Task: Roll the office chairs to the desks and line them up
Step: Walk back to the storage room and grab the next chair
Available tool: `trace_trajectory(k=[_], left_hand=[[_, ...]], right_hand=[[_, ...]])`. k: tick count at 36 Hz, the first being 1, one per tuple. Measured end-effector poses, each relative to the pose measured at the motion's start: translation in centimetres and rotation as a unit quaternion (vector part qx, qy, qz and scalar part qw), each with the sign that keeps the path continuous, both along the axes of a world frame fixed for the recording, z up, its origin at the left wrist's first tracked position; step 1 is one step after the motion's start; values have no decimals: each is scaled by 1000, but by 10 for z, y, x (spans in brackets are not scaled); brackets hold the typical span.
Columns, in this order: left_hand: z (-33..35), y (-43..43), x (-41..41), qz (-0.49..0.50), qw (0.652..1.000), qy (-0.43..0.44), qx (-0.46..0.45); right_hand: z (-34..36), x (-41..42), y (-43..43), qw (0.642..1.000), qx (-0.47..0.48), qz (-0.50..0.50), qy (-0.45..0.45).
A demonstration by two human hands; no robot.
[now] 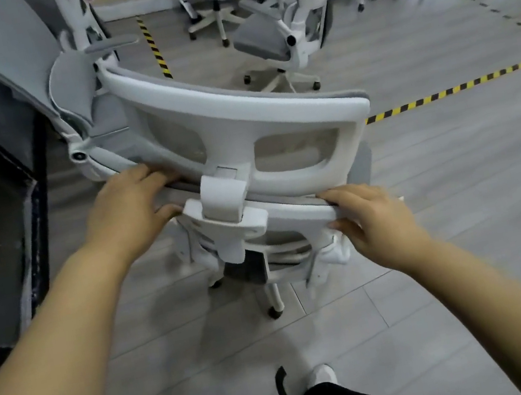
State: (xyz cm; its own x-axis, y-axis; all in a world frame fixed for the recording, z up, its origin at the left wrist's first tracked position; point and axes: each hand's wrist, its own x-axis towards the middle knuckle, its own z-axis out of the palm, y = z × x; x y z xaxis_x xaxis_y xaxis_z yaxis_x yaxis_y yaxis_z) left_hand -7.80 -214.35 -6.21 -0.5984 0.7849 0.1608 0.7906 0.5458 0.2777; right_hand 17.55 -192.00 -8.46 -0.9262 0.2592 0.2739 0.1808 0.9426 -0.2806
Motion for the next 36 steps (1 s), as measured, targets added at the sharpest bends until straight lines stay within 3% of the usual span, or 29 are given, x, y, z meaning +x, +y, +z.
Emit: trace_trajectory(k=[15,36], left_hand=[[-13,147,66,17,997,45,67],[-34,425,45,-82,992,19,99]], right_hand=[[-7,43,166,993,-51,-102,25],[-3,53,389,964,-67,-256,13]])
